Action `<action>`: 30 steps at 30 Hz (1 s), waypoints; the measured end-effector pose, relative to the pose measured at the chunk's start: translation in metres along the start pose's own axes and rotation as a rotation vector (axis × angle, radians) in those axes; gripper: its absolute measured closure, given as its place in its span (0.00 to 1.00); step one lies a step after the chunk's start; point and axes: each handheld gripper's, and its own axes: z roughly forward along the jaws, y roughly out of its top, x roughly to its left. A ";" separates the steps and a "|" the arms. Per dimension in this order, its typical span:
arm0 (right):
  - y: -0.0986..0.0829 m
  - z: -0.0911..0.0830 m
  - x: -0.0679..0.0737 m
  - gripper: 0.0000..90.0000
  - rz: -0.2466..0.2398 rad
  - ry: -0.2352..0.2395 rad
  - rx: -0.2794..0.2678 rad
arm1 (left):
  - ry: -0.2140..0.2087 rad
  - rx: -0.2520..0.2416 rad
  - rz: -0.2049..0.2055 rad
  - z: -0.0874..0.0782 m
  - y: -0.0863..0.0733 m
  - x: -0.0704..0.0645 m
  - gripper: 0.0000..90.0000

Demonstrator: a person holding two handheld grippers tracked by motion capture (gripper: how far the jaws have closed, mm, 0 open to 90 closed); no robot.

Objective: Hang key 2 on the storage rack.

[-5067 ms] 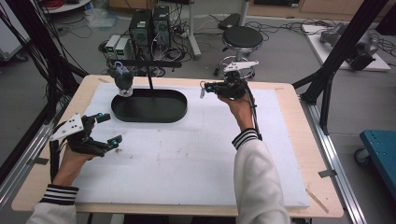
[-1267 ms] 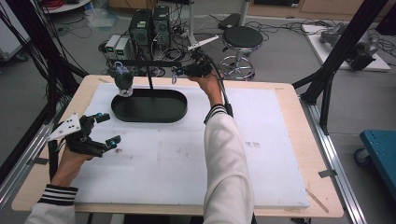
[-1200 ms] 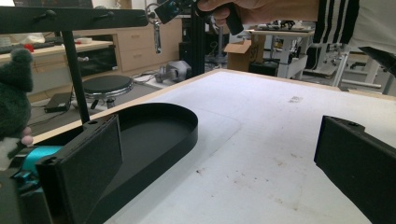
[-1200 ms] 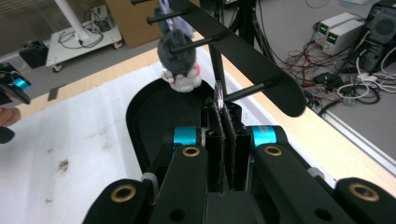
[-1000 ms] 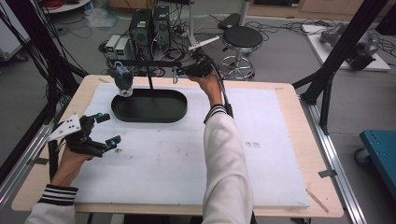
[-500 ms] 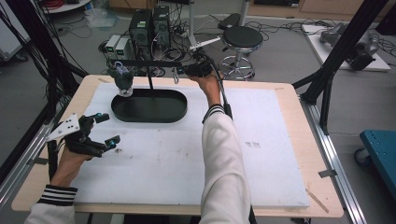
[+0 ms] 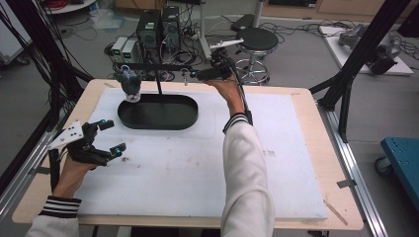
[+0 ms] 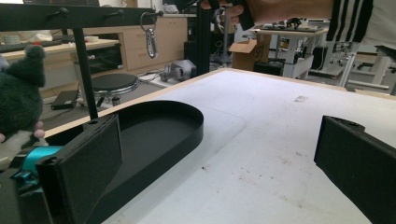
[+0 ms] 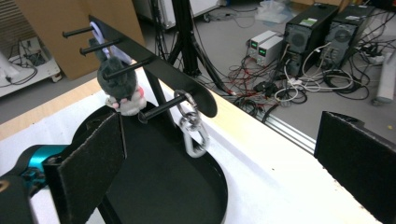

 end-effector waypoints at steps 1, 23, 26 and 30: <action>0.000 -0.003 0.000 0.01 -0.001 -0.003 0.003 | 0.003 -0.002 -0.004 0.000 0.000 0.000 0.02; -0.102 -0.183 0.043 0.01 -0.151 -0.080 -0.360 | 0.043 0.000 0.017 -0.002 -0.006 -0.005 0.02; -0.121 -0.193 0.048 0.01 -0.149 -0.085 -0.371 | 0.050 0.001 0.023 -0.003 -0.009 -0.009 0.02; -0.146 -0.202 0.057 0.01 -0.149 -0.099 -0.380 | 0.038 0.026 0.025 -0.003 -0.010 -0.012 0.02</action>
